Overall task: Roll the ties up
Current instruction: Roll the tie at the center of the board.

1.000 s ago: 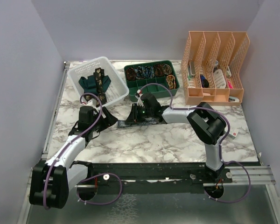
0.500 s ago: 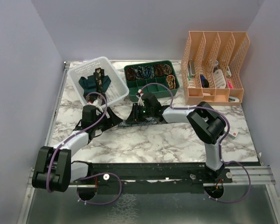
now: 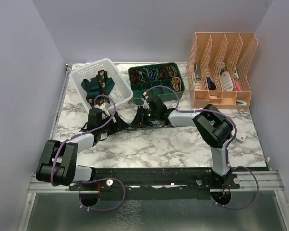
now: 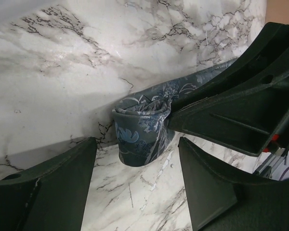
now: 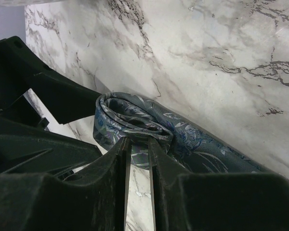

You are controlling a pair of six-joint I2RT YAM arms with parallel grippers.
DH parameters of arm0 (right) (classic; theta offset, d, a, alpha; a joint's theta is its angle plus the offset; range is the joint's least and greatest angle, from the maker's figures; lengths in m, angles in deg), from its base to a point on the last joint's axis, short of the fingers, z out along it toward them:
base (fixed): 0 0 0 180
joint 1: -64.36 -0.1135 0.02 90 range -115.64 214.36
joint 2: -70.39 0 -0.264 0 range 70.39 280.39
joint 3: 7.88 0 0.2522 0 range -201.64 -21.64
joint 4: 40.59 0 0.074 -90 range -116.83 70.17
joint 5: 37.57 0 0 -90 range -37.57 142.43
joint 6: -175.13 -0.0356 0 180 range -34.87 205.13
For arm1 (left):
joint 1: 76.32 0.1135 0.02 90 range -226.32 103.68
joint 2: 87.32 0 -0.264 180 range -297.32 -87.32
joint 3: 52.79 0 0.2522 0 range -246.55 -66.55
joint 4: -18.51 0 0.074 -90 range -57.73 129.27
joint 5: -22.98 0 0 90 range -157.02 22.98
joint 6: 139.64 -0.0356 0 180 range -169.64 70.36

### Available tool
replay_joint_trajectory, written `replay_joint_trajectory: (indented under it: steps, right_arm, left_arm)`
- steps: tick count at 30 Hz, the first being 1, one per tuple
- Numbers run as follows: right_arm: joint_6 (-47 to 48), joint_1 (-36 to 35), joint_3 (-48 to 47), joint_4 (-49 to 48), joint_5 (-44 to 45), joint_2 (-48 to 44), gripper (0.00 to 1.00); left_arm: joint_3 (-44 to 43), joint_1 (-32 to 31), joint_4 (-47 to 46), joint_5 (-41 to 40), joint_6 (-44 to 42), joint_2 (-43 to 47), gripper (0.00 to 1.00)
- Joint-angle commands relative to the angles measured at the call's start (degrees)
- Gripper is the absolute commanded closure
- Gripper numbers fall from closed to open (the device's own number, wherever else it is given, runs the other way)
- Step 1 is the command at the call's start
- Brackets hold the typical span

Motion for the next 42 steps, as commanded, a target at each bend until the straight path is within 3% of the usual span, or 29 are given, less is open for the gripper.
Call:
replay_joint_trajectory:
  steps: [1, 9, 25, 31, 36, 38, 42]
  right_arm:
    - [1.1, 0.4, -0.2, 1.0, -1.0, 1.7, 0.73]
    - [1.5, 0.5, -0.7, 1.6, -1.3, 2.0, 0.73]
    - [1.6, 0.5, -1.0, 1.9, -1.5, 2.8, 0.73]
    - [2.0, 0.6, -1.5, 3.1, -1.0, 2.2, 0.72]
    - [1.7, 0.7, -2.1, 3.2, -1.3, 0.8, 0.7]
    - [1.9, 0.9, -2.0, 3.9, -0.6, -0.3, 0.69]
    - [3.7, 1.7, -1.4, 6.5, 2.6, -3.8, 0.66]
  left_arm:
    - [-0.4, -0.3, -5.0, 2.1, -0.7, -2.1, 0.32]
    - [0.2, -0.4, -7.6, 3.8, -0.3, -3.9, 0.5]
    - [0.4, -1.3, -10.9, 3.7, -0.7, -7.9, 0.51]
    - [-0.2, -2.0, -11.4, 3.6, -0.3, -8.1, 0.67]
    - [-0.5, -2.3, -11.0, 2.0, -0.1, -8.0, 0.94]
    - [-0.5, -2.6, -9.5, -0.2, 0.0, -7.0, 0.99]
    - [-3.2, -4.0, -0.6, -6.4, -3.3, -4.5, 1.0]
